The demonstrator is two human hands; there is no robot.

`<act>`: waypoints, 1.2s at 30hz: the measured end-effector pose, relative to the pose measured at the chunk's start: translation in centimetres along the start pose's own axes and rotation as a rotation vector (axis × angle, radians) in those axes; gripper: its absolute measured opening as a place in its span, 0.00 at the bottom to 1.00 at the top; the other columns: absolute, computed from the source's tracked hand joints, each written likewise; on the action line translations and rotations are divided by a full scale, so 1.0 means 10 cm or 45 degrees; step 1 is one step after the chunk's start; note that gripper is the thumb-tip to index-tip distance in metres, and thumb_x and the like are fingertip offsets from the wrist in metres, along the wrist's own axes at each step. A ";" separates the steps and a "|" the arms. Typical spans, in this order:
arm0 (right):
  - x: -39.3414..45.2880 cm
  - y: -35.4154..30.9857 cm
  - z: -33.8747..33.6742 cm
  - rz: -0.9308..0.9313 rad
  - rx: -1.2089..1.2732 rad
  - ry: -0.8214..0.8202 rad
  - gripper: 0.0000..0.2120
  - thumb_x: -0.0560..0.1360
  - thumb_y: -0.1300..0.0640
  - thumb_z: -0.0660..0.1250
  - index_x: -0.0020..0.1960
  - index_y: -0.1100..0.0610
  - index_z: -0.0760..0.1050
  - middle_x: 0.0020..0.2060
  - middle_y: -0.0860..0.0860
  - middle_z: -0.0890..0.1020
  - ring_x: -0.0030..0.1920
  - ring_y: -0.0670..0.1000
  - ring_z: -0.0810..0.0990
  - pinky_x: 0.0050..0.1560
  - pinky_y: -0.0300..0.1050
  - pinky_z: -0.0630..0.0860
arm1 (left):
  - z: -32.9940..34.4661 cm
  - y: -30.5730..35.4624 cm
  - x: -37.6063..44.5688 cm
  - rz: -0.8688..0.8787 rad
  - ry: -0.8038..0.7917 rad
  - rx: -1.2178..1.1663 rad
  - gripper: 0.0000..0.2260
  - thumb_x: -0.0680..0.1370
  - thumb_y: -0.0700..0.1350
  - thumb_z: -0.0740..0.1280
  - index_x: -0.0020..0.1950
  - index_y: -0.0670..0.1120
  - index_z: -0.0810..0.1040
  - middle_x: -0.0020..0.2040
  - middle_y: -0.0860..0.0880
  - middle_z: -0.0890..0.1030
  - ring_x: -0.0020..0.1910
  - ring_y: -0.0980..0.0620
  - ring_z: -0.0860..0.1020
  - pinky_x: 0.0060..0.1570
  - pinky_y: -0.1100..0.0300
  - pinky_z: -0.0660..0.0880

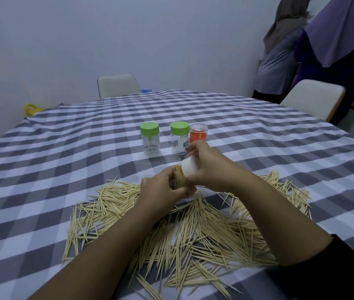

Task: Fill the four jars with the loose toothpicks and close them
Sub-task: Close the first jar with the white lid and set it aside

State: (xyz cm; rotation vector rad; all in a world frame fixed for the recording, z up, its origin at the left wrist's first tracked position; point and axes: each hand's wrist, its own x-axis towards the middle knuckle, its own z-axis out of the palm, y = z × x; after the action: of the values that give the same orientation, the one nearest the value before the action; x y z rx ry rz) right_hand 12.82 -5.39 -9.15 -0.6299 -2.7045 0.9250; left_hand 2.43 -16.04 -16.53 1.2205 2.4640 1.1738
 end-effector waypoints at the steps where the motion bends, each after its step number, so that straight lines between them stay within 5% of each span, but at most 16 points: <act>1: -0.01 0.00 0.02 -0.040 0.055 0.005 0.32 0.70 0.57 0.73 0.69 0.50 0.61 0.64 0.50 0.71 0.61 0.52 0.72 0.58 0.45 0.73 | 0.00 0.00 0.00 0.009 -0.003 0.006 0.23 0.65 0.66 0.68 0.58 0.61 0.74 0.45 0.58 0.81 0.52 0.52 0.78 0.57 0.48 0.72; 5: 0.01 0.04 0.06 -0.135 0.039 0.099 0.28 0.71 0.52 0.73 0.68 0.51 0.67 0.66 0.47 0.69 0.65 0.47 0.69 0.60 0.39 0.67 | -0.03 0.02 -0.01 0.032 -0.007 -0.014 0.14 0.69 0.59 0.71 0.51 0.62 0.72 0.43 0.59 0.81 0.51 0.54 0.78 0.58 0.47 0.71; 13: 0.02 0.07 0.04 -0.231 0.117 -0.046 0.23 0.73 0.58 0.71 0.67 0.53 0.72 0.68 0.46 0.70 0.67 0.47 0.69 0.68 0.45 0.68 | -0.05 0.03 -0.01 0.015 -0.049 -0.032 0.15 0.69 0.59 0.72 0.53 0.59 0.73 0.45 0.58 0.81 0.52 0.55 0.77 0.60 0.47 0.70; 19: 0.06 0.08 0.23 -0.086 -0.197 0.367 0.38 0.64 0.35 0.72 0.68 0.49 0.65 0.62 0.47 0.70 0.62 0.49 0.70 0.60 0.48 0.71 | -0.08 0.11 -0.04 0.011 -0.043 0.006 0.09 0.71 0.51 0.72 0.42 0.56 0.72 0.39 0.57 0.79 0.48 0.52 0.78 0.57 0.45 0.72; 25: 0.00 0.15 0.11 -0.197 0.376 -0.026 0.37 0.73 0.55 0.68 0.75 0.43 0.51 0.71 0.47 0.66 0.67 0.49 0.68 0.65 0.48 0.70 | -0.07 0.10 -0.04 0.005 -0.055 -0.034 0.11 0.71 0.55 0.72 0.48 0.60 0.71 0.42 0.62 0.78 0.52 0.52 0.77 0.59 0.46 0.71; 29: 0.01 0.13 0.17 -0.172 0.212 0.210 0.38 0.70 0.49 0.72 0.74 0.45 0.56 0.62 0.48 0.72 0.60 0.50 0.73 0.57 0.45 0.73 | -0.06 0.10 -0.05 0.017 -0.041 -0.028 0.11 0.71 0.55 0.72 0.45 0.61 0.71 0.41 0.62 0.78 0.51 0.54 0.77 0.60 0.46 0.70; 32: 0.03 0.13 0.21 -0.136 0.162 0.310 0.46 0.65 0.42 0.75 0.75 0.46 0.53 0.65 0.49 0.69 0.64 0.50 0.69 0.62 0.50 0.70 | -0.05 0.09 -0.04 0.029 -0.042 0.012 0.09 0.71 0.54 0.72 0.43 0.59 0.72 0.41 0.60 0.79 0.49 0.54 0.78 0.59 0.46 0.71; 36: 0.02 0.17 0.11 -0.163 0.463 -0.049 0.43 0.73 0.55 0.70 0.76 0.44 0.45 0.74 0.48 0.61 0.71 0.50 0.65 0.66 0.46 0.68 | -0.05 0.08 -0.04 0.026 -0.033 -0.020 0.11 0.71 0.56 0.72 0.46 0.61 0.71 0.42 0.62 0.80 0.52 0.53 0.77 0.59 0.47 0.71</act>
State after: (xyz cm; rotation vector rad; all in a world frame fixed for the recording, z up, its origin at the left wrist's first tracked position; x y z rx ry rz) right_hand 12.84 -4.75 -11.08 -0.3631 -2.4772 1.3575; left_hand 2.93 -16.33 -15.67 1.2517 2.4249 1.1721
